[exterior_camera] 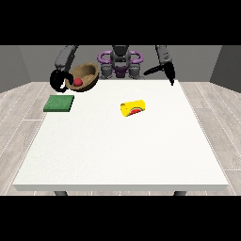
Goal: Pick the cup and pour the ball into the bowl, then pick the bowl and place it on the pad
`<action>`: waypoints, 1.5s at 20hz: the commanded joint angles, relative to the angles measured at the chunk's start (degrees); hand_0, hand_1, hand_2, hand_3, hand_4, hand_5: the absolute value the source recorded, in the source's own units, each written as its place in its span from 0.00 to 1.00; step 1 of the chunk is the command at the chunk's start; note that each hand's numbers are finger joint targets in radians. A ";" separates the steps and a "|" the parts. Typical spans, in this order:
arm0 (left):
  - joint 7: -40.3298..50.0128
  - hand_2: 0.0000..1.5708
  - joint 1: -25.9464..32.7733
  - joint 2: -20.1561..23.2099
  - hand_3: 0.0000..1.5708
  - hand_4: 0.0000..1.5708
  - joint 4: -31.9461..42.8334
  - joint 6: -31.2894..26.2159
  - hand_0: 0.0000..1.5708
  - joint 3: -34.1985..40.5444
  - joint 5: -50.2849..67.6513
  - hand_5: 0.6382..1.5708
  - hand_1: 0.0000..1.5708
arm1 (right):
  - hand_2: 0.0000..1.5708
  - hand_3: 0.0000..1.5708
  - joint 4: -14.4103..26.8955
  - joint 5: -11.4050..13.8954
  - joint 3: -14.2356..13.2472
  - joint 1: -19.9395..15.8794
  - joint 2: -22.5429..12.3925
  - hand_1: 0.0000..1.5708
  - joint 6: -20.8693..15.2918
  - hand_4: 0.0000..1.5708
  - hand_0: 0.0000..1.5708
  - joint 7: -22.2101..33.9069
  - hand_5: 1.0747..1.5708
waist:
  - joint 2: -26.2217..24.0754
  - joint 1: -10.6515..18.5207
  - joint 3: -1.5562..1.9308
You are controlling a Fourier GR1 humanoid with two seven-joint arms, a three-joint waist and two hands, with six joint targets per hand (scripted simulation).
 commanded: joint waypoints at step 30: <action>6.55 0.00 -2.46 -4.16 0.00 0.00 -26.81 7.57 0.00 -8.13 -6.85 0.99 0.00 | 1.00 0.00 20.74 -6.85 -14.36 -9.44 -29.13 1.00 20.32 0.53 1.00 -13.82 1.00 | 23.38 2.41 0.04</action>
